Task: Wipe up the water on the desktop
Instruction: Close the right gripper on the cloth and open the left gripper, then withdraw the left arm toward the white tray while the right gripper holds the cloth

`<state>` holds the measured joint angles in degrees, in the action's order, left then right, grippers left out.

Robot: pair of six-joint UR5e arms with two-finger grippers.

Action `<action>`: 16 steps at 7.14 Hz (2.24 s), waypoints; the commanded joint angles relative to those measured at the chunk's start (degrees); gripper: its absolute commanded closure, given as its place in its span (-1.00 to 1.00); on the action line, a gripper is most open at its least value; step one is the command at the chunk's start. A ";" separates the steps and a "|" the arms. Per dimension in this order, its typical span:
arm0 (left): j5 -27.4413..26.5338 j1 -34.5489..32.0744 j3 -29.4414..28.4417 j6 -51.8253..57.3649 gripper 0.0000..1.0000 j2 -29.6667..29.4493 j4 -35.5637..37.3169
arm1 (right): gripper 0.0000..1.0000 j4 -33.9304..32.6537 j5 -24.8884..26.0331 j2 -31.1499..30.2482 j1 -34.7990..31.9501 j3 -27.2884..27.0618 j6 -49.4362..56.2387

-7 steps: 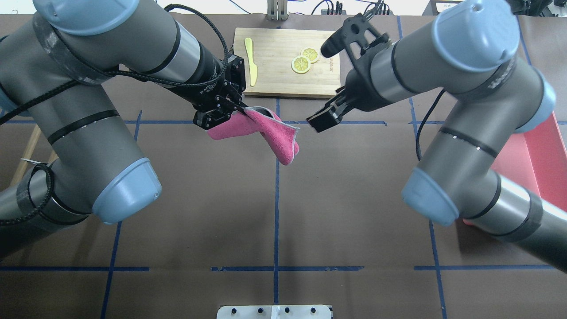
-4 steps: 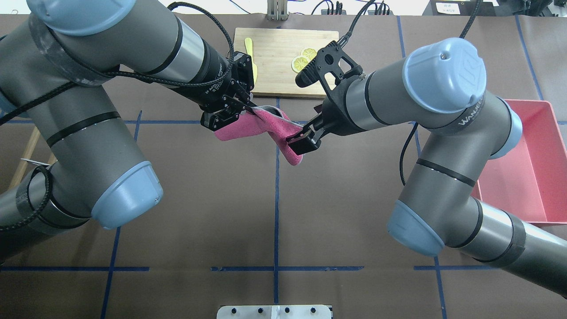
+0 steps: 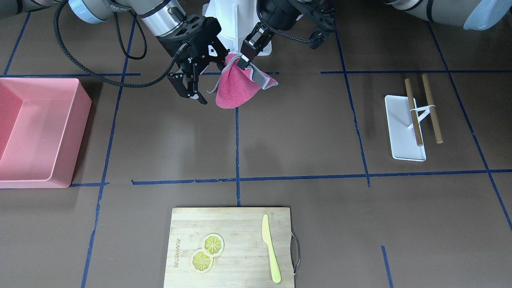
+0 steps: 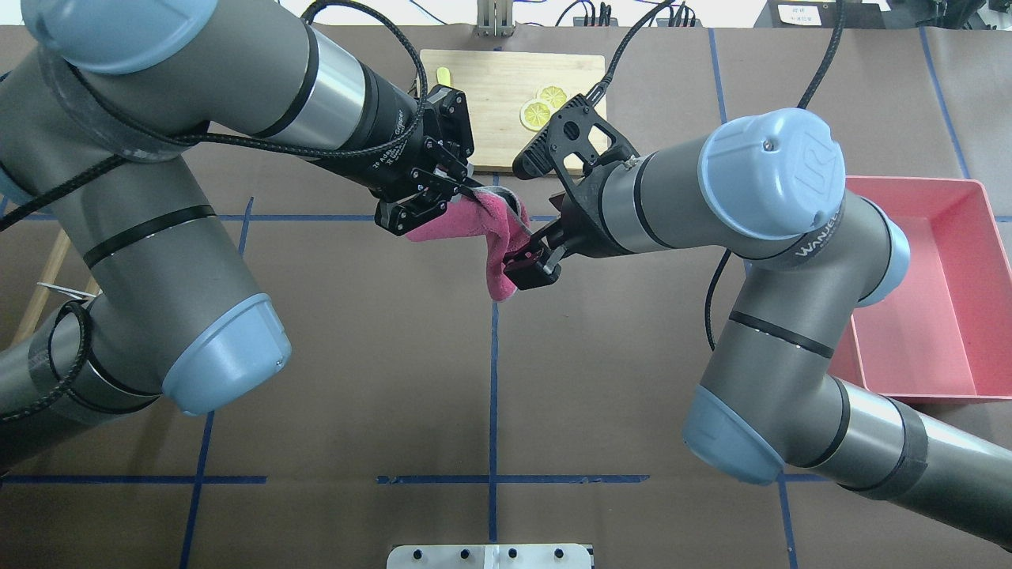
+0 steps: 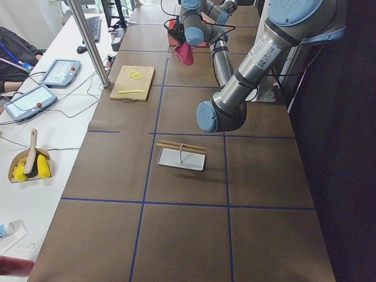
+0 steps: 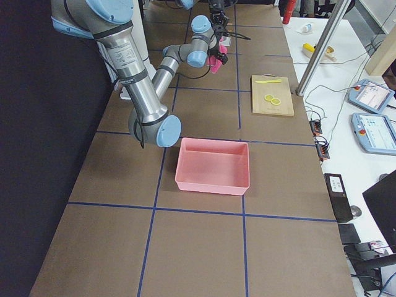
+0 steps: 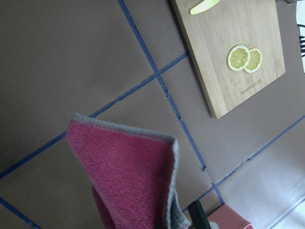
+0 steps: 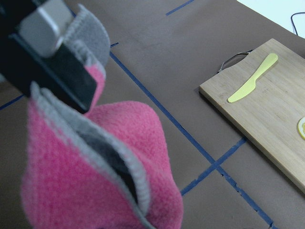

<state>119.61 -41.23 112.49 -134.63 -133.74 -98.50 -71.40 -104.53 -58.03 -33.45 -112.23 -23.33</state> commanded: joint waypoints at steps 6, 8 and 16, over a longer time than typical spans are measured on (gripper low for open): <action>0.27 0.00 -0.17 -2.48 1.00 0.32 -3.36 | 0.83 1.44 2.58 0.02 2.25 -0.36 0.65; 0.27 0.00 -0.26 -2.04 0.46 0.58 -3.45 | 1.00 1.44 2.49 -0.24 2.34 -0.71 0.21; 4.57 -3.60 0.88 50.59 -1.00 14.29 5.88 | 1.00 -19.96 1.52 -1.92 -3.61 -0.71 -1.71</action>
<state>123.16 -44.59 112.65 -95.96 -120.78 -98.82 -84.63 -102.92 -59.99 -34.89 -112.93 -23.77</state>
